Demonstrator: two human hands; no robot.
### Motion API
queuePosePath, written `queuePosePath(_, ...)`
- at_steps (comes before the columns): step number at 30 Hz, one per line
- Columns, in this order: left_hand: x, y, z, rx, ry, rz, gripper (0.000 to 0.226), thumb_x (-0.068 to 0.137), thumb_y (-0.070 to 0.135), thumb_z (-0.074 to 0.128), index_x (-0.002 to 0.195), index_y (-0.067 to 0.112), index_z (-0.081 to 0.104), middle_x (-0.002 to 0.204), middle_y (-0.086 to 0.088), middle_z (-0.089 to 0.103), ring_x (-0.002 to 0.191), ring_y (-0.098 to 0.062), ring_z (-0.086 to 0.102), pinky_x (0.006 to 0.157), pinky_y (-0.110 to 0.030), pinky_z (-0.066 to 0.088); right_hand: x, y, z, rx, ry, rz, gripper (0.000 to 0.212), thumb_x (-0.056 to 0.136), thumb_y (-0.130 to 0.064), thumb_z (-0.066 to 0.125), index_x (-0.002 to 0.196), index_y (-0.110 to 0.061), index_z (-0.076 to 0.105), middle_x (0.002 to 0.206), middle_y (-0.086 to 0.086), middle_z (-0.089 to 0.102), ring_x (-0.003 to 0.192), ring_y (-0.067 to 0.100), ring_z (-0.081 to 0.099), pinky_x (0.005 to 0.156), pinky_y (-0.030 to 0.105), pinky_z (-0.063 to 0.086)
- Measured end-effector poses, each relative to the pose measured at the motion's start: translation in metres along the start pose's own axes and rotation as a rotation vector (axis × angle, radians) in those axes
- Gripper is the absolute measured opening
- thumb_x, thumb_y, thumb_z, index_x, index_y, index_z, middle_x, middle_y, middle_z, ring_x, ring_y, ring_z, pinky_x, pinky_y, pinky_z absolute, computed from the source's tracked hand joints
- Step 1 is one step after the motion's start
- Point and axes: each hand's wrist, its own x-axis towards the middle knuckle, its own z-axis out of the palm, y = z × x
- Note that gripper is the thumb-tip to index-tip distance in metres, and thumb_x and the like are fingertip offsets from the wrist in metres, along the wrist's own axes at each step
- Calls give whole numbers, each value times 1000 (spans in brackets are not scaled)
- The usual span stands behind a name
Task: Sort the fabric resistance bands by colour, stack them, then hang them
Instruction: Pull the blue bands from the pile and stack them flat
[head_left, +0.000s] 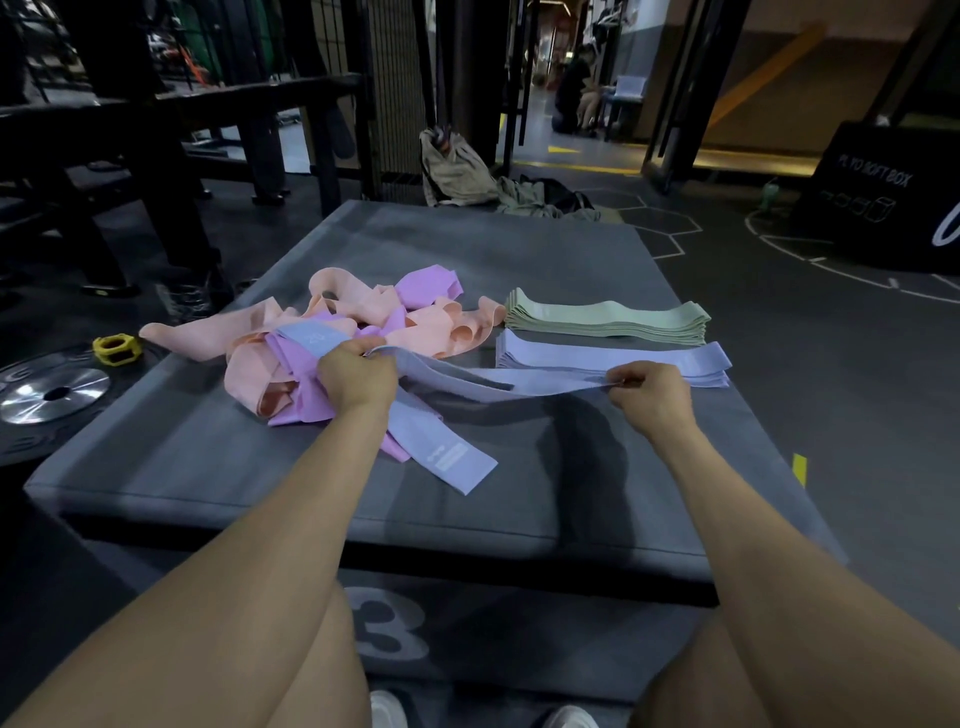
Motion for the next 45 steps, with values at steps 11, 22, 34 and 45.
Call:
queuePosePath(11, 1, -5, 0, 98, 1, 92, 22, 88, 11, 59, 107, 9, 69, 119, -7, 64, 103, -28, 60, 80, -27, 48, 4, 11, -9, -50, 28, -44, 22, 92, -3, 45, 106, -2, 62, 94, 10, 61, 93, 29, 55, 75, 25, 35)
queuePosePath(22, -5, -7, 5, 266, -111, 154, 20, 91, 9, 54, 108, 1, 62, 114, -14, 62, 104, -32, 57, 75, -26, 39, -2, 20, -20, 294, -86, -2, 21, 88, -2, 60, 76, -19, 60, 67, -2, 50, 62, 11, 45, 62, 18, 38)
queuePosePath(34, -1, -8, 11, 166, -36, 110, 39, 94, 3, 42, 132, 11, 50, 134, -5, 52, 115, -25, 51, 79, -18, 35, -3, 22, -18, 273, -145, 122, 26, 96, -8, 40, 76, -22, 46, 76, 5, 51, 71, 23, 50, 71, 36, 43)
queuePosePath(45, -8, -9, 13, 543, -236, 205, 25, 90, 9, 52, 113, 0, 58, 116, -20, 59, 107, -37, 54, 82, -33, 42, -1, 26, -24, 143, 4, 62, 12, 89, -7, 54, 100, -9, 59, 87, 6, 57, 80, 20, 49, 54, 19, 36)
